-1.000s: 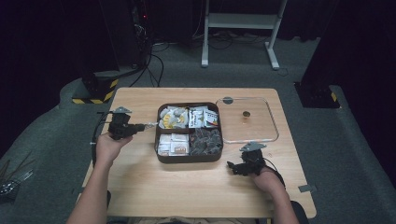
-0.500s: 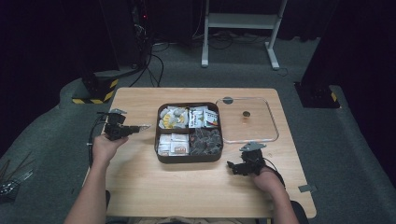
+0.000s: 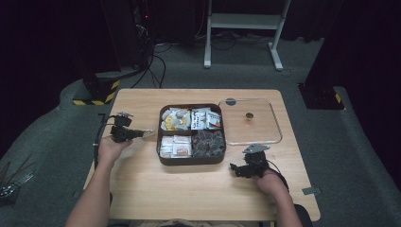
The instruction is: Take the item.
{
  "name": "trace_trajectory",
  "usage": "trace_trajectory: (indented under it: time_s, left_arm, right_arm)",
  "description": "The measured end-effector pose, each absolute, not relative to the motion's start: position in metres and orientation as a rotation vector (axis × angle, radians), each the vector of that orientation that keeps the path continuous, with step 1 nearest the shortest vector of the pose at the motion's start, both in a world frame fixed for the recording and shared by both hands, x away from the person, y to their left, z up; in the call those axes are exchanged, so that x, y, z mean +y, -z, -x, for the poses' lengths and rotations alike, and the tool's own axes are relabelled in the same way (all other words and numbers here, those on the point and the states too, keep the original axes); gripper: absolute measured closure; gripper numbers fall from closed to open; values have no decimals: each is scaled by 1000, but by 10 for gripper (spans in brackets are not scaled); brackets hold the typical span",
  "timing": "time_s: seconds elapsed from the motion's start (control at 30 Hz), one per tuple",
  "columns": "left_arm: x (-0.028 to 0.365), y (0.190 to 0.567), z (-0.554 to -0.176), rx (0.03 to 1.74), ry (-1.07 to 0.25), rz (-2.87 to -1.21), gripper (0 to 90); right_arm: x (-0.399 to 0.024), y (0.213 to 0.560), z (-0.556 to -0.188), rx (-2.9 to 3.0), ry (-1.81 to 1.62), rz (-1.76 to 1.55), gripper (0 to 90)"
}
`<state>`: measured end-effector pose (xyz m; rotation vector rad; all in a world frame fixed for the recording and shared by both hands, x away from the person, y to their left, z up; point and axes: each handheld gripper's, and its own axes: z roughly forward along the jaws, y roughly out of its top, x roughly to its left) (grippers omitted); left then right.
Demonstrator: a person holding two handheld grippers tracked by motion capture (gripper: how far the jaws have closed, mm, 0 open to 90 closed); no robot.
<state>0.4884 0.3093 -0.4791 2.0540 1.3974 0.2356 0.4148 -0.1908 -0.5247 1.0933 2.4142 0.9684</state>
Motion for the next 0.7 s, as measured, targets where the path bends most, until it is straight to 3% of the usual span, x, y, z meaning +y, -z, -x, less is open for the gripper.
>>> trace_trajectory:
  time_s: [0.7]
  left_arm:
    - [303, 494, -499, 1398, -228, -2096, 831]
  right_arm:
    - [-191, 525, -414, 2408, -964, -1107, 78]
